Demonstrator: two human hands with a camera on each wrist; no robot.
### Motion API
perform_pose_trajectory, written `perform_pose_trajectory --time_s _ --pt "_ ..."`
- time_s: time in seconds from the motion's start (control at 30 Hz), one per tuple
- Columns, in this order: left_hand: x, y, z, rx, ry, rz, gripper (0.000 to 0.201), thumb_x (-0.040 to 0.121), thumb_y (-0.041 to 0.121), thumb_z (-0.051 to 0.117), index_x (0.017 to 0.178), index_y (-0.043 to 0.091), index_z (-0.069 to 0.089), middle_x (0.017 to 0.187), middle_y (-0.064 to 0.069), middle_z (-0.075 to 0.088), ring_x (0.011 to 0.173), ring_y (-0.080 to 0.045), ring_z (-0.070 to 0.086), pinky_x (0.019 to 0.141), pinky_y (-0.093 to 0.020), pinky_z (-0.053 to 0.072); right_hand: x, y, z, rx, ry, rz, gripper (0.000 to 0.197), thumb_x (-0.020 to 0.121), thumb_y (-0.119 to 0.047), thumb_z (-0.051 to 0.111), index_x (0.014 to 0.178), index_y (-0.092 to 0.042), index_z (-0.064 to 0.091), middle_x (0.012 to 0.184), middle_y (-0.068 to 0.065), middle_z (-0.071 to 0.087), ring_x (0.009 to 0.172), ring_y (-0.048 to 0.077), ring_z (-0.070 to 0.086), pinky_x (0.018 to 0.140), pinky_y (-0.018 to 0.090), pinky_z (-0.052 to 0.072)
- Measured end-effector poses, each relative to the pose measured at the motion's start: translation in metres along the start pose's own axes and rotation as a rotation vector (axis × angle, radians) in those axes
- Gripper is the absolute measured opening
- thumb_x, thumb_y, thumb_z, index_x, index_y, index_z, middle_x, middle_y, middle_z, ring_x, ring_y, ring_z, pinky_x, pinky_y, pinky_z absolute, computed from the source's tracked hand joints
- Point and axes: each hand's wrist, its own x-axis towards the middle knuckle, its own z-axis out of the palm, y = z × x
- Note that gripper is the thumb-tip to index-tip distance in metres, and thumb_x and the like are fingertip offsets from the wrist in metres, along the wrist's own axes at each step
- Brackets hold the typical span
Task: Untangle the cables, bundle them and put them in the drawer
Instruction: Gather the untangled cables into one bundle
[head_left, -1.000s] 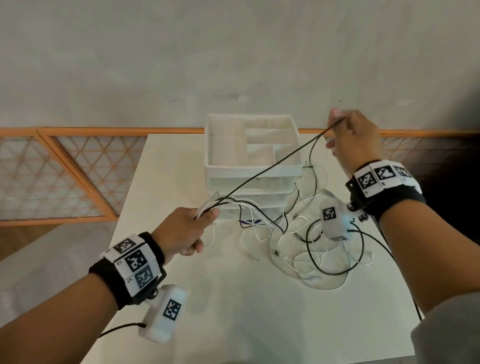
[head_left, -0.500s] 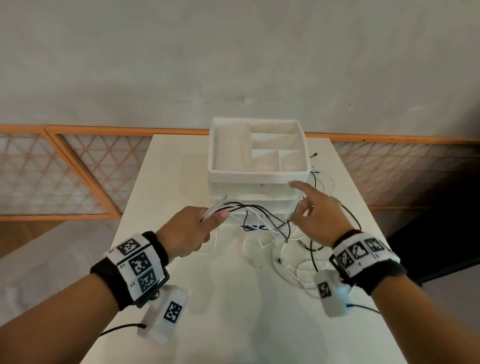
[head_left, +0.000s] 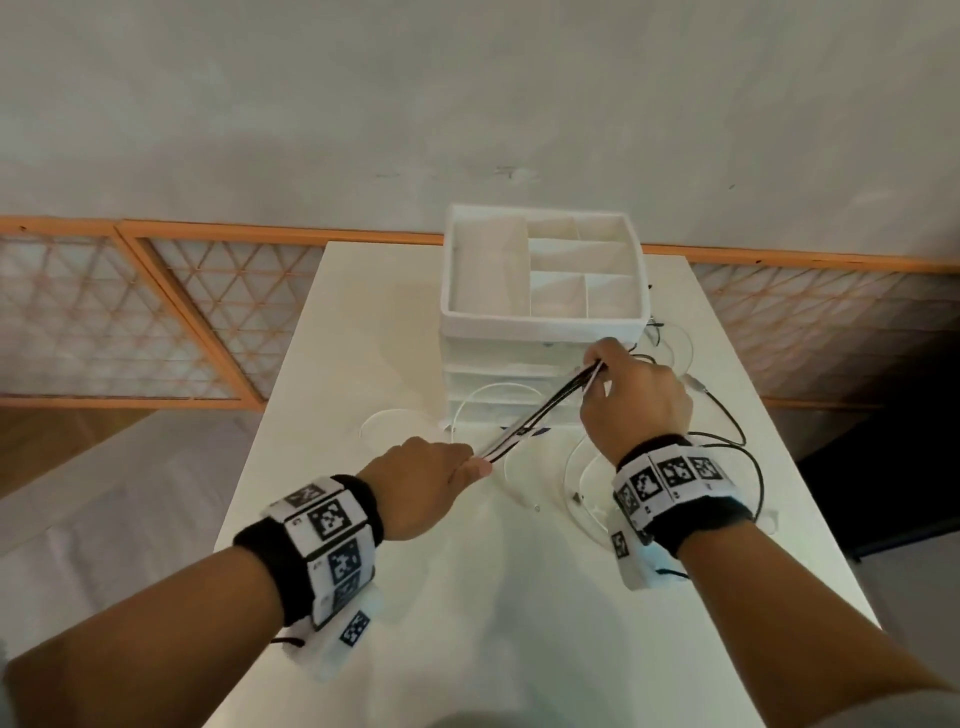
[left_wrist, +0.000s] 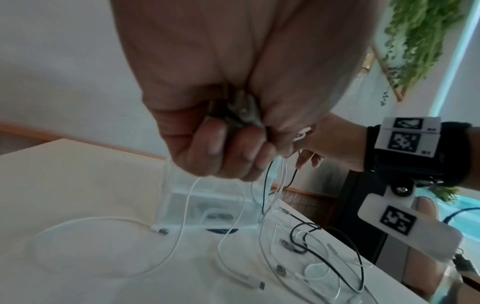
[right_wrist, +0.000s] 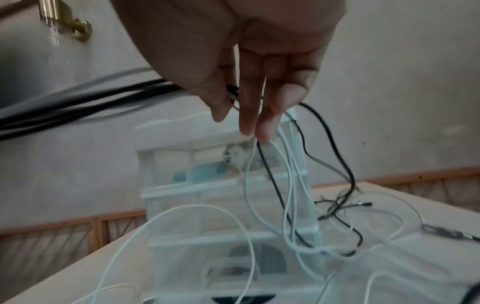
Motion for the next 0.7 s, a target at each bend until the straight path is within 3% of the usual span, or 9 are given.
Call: perform_pose_trajectory --time_s 0.1,0.13,0.23,0.3,0.4,0.5,0.57,0.63,0.7 --pt "0.008 -0.016 0.014 0.076 0.082 -0.160 0.033 0.104 0.034 0.026 0.111 0.016 0.053 0.098 -0.007 0.060 0.080 -0.031 0.053 0.068 -0.033 0.037 -0.015 0.007 0.023 0.075 -0.133 0.089 0.031 0.095 -0.021 0.052 0.124 -0.032 0.050 0.101 0.005 0.073 0.091 0.033 0.066 0.075 0.038 0.052" --pt "0.009 -0.024 0.016 0.058 0.110 -0.194 0.032 0.103 0.030 0.026 0.114 0.015 0.052 0.106 -0.010 0.062 0.084 -0.034 0.057 0.068 -0.033 0.037 -0.026 0.010 0.031 0.109 -0.201 0.107 0.039 0.095 -0.022 0.055 0.131 -0.033 0.046 0.110 0.002 0.073 0.098 0.031 0.067 0.081 0.038 0.053" --pt "0.012 -0.034 0.015 -0.124 0.182 -0.200 0.023 0.102 0.025 0.032 0.093 0.015 0.051 0.106 -0.010 0.068 0.083 -0.031 0.059 0.071 -0.032 0.041 -0.068 0.000 0.049 0.228 -0.092 -0.070 0.034 0.087 -0.017 0.061 0.118 -0.030 0.054 0.091 -0.009 0.073 0.072 0.020 0.070 0.067 0.025 0.046" --pt "0.013 -0.030 0.008 -0.218 0.254 -0.148 0.030 0.104 0.029 0.035 0.087 0.010 0.053 0.097 -0.010 0.068 0.081 -0.029 0.060 0.071 -0.034 0.043 -0.087 -0.018 0.060 0.246 -0.254 -0.241 0.027 0.084 -0.020 0.059 0.109 -0.032 0.059 0.089 -0.012 0.071 0.067 0.014 0.066 0.067 0.024 0.048" --pt "0.011 -0.017 -0.005 -0.270 0.309 -0.068 0.043 0.103 0.042 0.038 0.075 0.011 0.047 0.078 -0.008 0.062 0.068 -0.022 0.054 0.064 -0.033 0.040 -0.085 -0.042 0.082 0.159 -0.645 -0.311 0.049 0.090 -0.029 0.056 0.137 -0.043 0.047 0.136 -0.007 0.059 0.117 0.018 0.060 0.099 0.040 0.049" --pt "0.012 -0.014 -0.013 -0.379 0.297 -0.043 0.047 0.101 0.047 0.039 0.078 0.007 0.049 0.072 -0.006 0.059 0.061 -0.021 0.049 0.063 -0.035 0.043 -0.060 -0.065 0.104 0.182 -0.718 -0.118 0.070 0.091 -0.034 0.058 0.151 -0.042 0.024 0.158 0.003 0.033 0.141 0.028 0.040 0.113 0.044 0.037" --pt "0.011 -0.016 -0.014 -0.451 0.287 -0.040 0.046 0.102 0.045 0.039 0.082 0.007 0.055 0.072 -0.002 0.063 0.061 -0.019 0.055 0.063 -0.035 0.048 -0.049 -0.077 0.112 0.311 -0.718 0.009 0.064 0.089 -0.024 0.061 0.148 -0.033 0.036 0.147 0.003 0.047 0.134 0.026 0.048 0.108 0.039 0.043" --pt "0.011 -0.022 -0.016 -0.457 0.307 -0.051 0.045 0.102 0.044 0.038 0.084 0.009 0.060 0.077 0.003 0.066 0.071 -0.018 0.060 0.071 -0.033 0.050 -0.047 -0.083 0.109 0.419 -0.675 0.065 0.042 0.086 -0.009 0.057 0.124 -0.028 0.059 0.121 -0.004 0.066 0.112 0.021 0.063 0.088 0.027 0.052" --pt "0.012 -0.030 -0.017 -0.432 0.339 -0.077 0.045 0.103 0.044 0.036 0.090 0.011 0.063 0.089 0.003 0.069 0.086 -0.019 0.061 0.076 -0.029 0.047 -0.053 -0.089 0.096 0.476 -0.592 0.034 0.041 0.081 0.003 0.050 0.103 -0.028 0.066 0.100 -0.013 0.069 0.094 0.018 0.067 0.076 0.023 0.052"
